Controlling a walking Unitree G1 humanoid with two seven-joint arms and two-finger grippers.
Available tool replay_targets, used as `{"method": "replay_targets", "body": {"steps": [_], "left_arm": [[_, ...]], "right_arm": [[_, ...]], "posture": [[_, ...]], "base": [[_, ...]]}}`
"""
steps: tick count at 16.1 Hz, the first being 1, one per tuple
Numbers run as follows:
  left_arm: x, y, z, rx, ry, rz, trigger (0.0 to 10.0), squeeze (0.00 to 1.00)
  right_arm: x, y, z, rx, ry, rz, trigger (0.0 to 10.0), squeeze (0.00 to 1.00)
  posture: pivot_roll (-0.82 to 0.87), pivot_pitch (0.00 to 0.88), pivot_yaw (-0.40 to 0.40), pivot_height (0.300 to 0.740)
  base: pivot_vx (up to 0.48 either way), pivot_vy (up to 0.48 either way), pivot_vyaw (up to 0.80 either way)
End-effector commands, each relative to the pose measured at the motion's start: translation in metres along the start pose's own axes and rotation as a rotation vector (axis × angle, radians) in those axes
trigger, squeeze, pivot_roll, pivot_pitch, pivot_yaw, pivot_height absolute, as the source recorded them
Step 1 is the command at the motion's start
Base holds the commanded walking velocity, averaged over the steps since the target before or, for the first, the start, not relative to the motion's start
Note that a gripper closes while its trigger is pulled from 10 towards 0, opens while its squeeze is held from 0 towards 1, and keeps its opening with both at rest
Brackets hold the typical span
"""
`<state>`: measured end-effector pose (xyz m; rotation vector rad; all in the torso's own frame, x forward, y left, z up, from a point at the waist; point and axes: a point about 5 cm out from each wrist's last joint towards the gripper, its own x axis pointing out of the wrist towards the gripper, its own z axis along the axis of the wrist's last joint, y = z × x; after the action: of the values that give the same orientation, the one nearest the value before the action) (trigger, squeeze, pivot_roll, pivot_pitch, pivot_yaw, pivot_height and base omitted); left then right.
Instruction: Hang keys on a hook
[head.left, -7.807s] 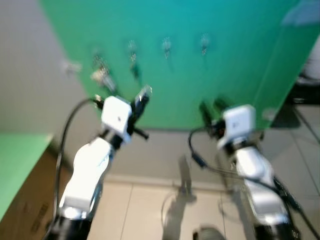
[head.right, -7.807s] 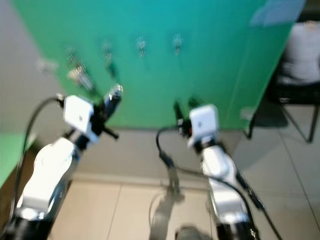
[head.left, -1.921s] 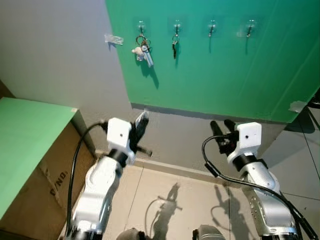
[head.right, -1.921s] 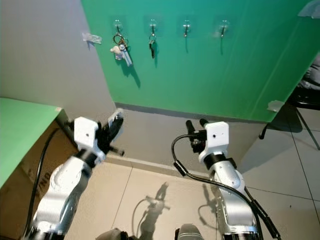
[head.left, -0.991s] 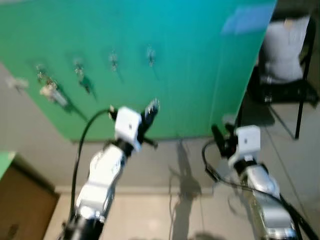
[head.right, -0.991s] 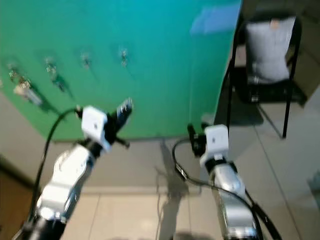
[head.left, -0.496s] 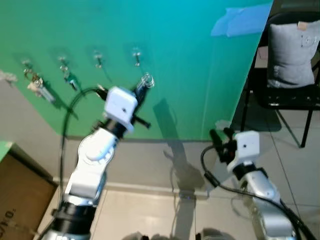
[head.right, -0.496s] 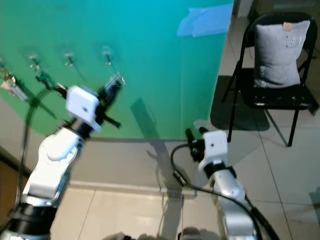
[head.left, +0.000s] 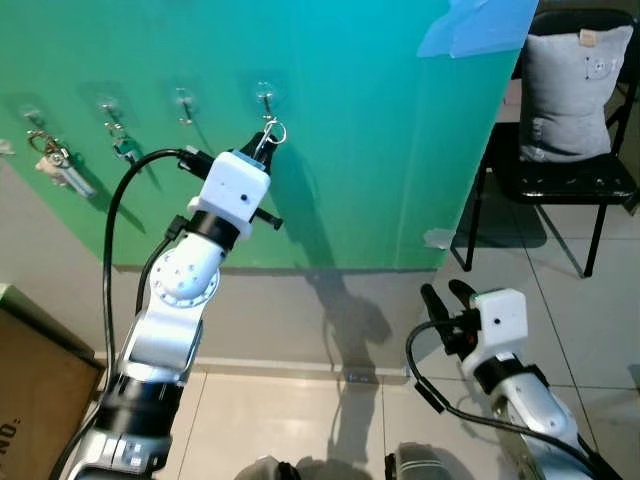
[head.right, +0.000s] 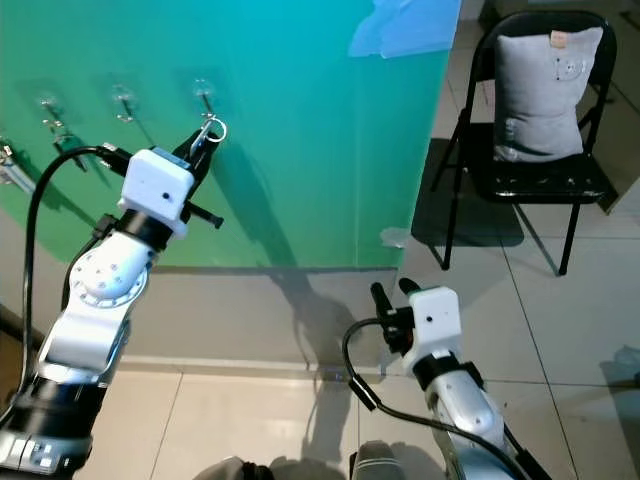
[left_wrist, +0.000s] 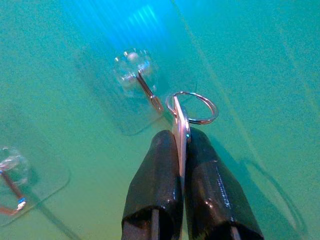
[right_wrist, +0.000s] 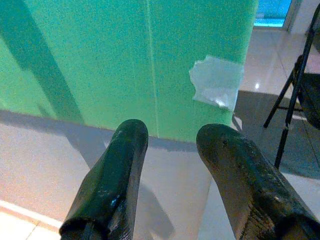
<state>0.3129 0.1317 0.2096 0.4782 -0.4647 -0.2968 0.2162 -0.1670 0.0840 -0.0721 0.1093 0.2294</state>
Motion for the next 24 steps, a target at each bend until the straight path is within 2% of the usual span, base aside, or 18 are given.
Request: {"method": "replay_targets", "body": {"steps": [1, 3, 7, 12, 15, 17, 19, 20, 22, 24], "left_arm": [[0.007, 0.005, -0.002, 0.038, 0.005, 0.008, 0.0, 0.0], [0.01, 0.007, -0.002, 0.044, 0.001, 0.031, 0.0, 0.0], [0.002, 0.007, -0.002, 0.029, -0.012, 0.063, 0.0, 0.0], [-0.016, -0.002, -0.008, -0.156, 0.063, 0.072, 0.0, 0.0], [-0.02, 0.006, -0.006, -0.145, 0.051, 0.094, 0.0, 0.0], [-0.02, 0.012, 0.004, -0.163, -0.014, 0.122, 0.0, 0.0], [-0.016, 0.01, 0.024, -0.254, -0.107, 0.108, 0.0, 0.0], [-0.015, 0.007, 0.027, -0.316, -0.113, 0.087, 0.0, 0.0], [-0.015, 0.006, 0.024, -0.399, -0.095, 0.087, 0.0, 0.0], [-0.016, 0.01, 0.019, -0.439, -0.077, 0.107, 0.0, 0.0]], "right_arm": [[-0.003, 0.004, 0.003, 0.011, -0.004, 0.011, 10.0, 0.0], [-0.007, 0.002, 0.002, 0.009, 0.002, -0.002, 10.0, 0.0], [-0.012, -0.001, 0.002, 0.001, 0.017, -0.005, 10.0, 0.0], [-0.011, 0.002, -0.002, -0.009, 0.036, 0.031, 10.0, 0.0], [-0.008, 0.004, -0.003, -0.01, 0.041, 0.047, 10.0, 0.0], [-0.007, 0.004, -0.002, -0.011, 0.037, 0.051, 10.0, 0.0], [-0.006, 0.005, -0.002, -0.009, 0.035, 0.053, 10.0, 0.0], [-0.006, 0.005, -0.002, -0.009, 0.034, 0.053, 10.0, 0.0], [-0.005, 0.005, -0.002, -0.008, 0.032, 0.053, 10.0, 0.0], [-0.005, 0.006, -0.003, -0.007, 0.032, 0.053, 10.0, 0.0]], "posture": [[-0.36, 0.124, 0.128, 0.716], [-0.38, 0.129, 0.133, 0.716], [-0.37, 0.131, 0.122, 0.716], [-0.35, 0.132, 0.105, 0.716], [-0.33, 0.129, 0.1, 0.716], [-0.33, 0.128, 0.101, 0.716], [-0.33, 0.125, 0.103, 0.716], [-0.33, 0.125, 0.103, 0.716], [-0.33, 0.124, 0.105, 0.716], [-0.34, 0.124, 0.108, 0.716]], "base": [[0.0, 0.0, 0.0], [0.0, 0.0, 0.0], [0.0, 0.0, 0.0], [0.0, 0.0, 0.0], [0.0, 0.0, 0.0], [0.0, 0.0, 0.0], [0.0, 0.0, 0.0], [0.0, 0.0, 0.0], [0.0, 0.0, 0.0], [0.0, 0.0, 0.0]]}}
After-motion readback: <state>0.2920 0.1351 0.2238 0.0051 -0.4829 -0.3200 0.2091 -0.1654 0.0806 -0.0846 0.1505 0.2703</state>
